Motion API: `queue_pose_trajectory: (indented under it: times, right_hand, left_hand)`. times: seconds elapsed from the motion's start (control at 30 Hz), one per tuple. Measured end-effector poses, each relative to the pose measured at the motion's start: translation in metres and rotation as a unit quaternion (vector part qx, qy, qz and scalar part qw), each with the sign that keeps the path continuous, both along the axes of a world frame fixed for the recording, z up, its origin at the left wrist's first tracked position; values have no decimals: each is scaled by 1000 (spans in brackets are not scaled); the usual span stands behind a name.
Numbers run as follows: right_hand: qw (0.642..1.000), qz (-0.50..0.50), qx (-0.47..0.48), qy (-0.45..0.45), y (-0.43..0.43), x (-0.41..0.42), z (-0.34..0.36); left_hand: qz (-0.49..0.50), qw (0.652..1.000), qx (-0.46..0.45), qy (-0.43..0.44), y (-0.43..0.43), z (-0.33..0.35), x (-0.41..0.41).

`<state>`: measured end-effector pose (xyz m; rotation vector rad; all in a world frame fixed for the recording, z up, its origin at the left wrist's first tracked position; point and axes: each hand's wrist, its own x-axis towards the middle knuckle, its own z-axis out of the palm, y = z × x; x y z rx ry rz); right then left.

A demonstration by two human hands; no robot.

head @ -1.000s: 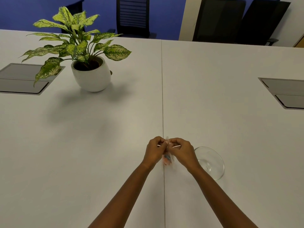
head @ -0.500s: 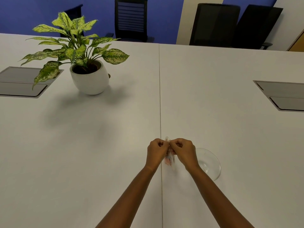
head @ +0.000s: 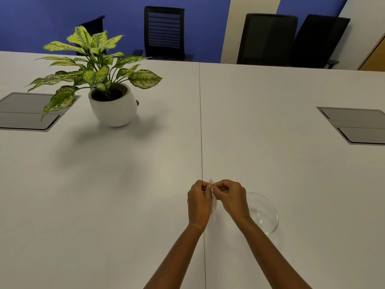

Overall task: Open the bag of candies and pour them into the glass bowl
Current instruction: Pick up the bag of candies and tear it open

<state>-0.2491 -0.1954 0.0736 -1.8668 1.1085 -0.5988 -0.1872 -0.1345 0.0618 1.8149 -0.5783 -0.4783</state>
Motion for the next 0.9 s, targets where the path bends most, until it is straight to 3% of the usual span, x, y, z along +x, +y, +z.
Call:
queue_pose_trajectory:
  times: [0.2, 0.5, 0.8, 0.9]
  right_hand:
    - [999, 2, -25, 25, -14, -3, 10]
    - [997, -29, 53, 44, 3, -8, -1]
    - [993, -60, 103, -25, 3, -6, 3]
    - [990, -73, 116, -33, 3, -7, 3]
  left_hand:
    - [-9, 1000, 7, -11, -4, 6, 7]
    - [9, 1000, 25, -13, -9, 9, 8]
    - [-7, 992, 46, 121, -4, 14, 2]
    - [-3, 991, 64, 113, -2, 9, 0]
